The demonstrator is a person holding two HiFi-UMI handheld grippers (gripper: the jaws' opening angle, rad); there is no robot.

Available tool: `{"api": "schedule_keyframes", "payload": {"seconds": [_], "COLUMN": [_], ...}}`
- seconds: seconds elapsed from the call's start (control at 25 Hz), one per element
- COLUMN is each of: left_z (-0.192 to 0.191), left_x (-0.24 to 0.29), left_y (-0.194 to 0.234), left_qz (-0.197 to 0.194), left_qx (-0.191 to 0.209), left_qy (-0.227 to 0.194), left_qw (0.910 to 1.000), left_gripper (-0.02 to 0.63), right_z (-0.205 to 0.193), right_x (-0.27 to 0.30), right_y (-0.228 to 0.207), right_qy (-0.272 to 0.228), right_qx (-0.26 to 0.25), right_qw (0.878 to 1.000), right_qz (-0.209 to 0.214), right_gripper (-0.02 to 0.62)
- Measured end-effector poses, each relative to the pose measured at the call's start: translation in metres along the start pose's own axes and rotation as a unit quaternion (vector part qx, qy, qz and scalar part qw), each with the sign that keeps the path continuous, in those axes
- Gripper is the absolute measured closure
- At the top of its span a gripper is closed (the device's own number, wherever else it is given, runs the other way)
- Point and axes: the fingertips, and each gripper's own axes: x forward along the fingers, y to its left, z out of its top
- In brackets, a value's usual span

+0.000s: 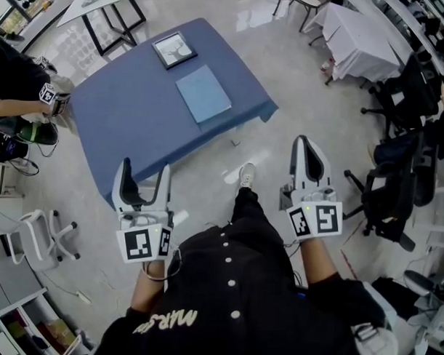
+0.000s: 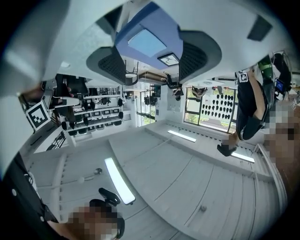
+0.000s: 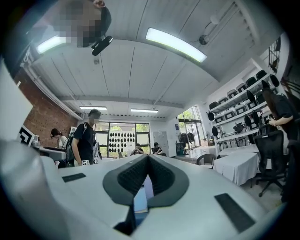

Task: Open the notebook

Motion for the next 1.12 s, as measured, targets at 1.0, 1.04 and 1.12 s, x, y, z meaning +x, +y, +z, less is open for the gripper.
{"api": "schedule_keyframes", "payload": {"seconds": [1.0,1.04,1.12], "left_z": [-0.019,-0.023,-0.032], "left_x": [0.302,0.306,0.314], "left_y": [-0.050,-0.049,-0.043], "left_qz": [0.126,0.128,0.132], "left_qx": [-0.013,-0.015,-0.022], "left_qy": [0.054,0.061,0.076], "left_qw": [0.9905,0.9897,0.9881], "left_gripper": [0.264,0.264,0.264], "right_z": [-0.024,-0.027,-0.036], "right_x": [0.309,0.317,0.331], "right_y": [-0.193,-0.192,-0.189], "right_qy": [0.025,0.028,0.035], "right_qx": [0.005,0.008,0.012], "right_qw": [0.992,0.991,0.991], "right_qz": [0.126,0.127,0.132], "right_gripper": [0.591,0.591,0.591]}}
